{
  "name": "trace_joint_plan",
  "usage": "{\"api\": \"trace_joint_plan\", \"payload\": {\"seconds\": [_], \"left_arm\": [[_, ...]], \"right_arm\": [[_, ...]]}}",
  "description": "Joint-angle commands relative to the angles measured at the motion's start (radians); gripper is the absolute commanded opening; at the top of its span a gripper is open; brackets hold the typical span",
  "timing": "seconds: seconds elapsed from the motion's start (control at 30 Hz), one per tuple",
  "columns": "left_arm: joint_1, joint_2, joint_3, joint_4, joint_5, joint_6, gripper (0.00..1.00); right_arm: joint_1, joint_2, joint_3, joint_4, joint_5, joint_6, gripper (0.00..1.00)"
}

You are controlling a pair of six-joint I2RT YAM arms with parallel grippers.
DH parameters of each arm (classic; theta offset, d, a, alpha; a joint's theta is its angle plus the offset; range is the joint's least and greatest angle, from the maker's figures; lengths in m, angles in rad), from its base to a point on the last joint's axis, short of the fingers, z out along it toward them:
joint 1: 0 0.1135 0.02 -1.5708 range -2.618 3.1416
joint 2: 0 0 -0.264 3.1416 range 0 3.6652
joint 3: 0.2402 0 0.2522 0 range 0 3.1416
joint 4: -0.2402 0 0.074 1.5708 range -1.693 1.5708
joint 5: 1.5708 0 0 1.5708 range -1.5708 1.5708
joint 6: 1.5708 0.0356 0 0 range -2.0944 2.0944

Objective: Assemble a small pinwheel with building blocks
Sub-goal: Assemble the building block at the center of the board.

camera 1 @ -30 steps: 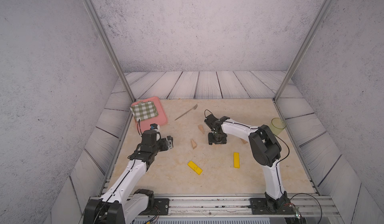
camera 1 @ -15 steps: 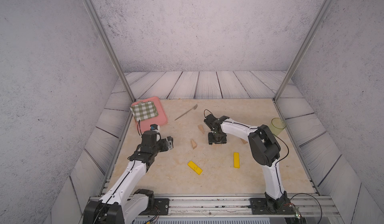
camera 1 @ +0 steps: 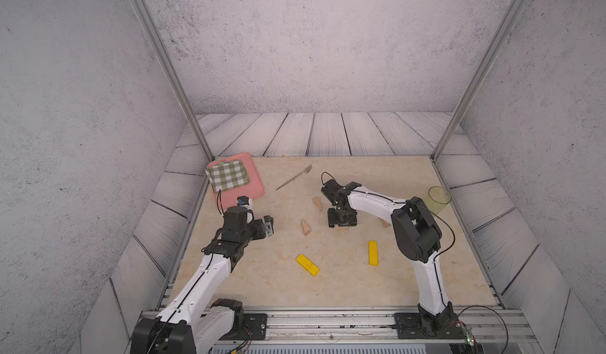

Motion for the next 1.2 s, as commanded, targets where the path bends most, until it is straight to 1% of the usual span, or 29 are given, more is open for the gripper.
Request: {"api": "trace_joint_plan", "payload": {"seconds": [0.0, 0.67, 0.97, 1.17], "left_arm": [[-0.012, -0.012, -0.012, 0.016, -0.012, 0.002, 0.98], [-0.013, -0.008, -0.009, 0.012, -0.011, 0.002, 0.98], [-0.013, -0.008, -0.009, 0.011, -0.012, 0.004, 0.98], [-0.013, -0.008, -0.009, 0.013, -0.012, 0.004, 0.98]], "right_arm": [[0.005, 0.048, 0.019, -0.021, 0.014, 0.015, 0.64], [0.005, 0.071, 0.035, -0.026, 0.020, 0.034, 0.70], [0.006, 0.072, 0.037, -0.027, 0.022, 0.036, 0.75], [0.005, 0.043, 0.027, -0.019, 0.011, 0.033, 0.79]]}}
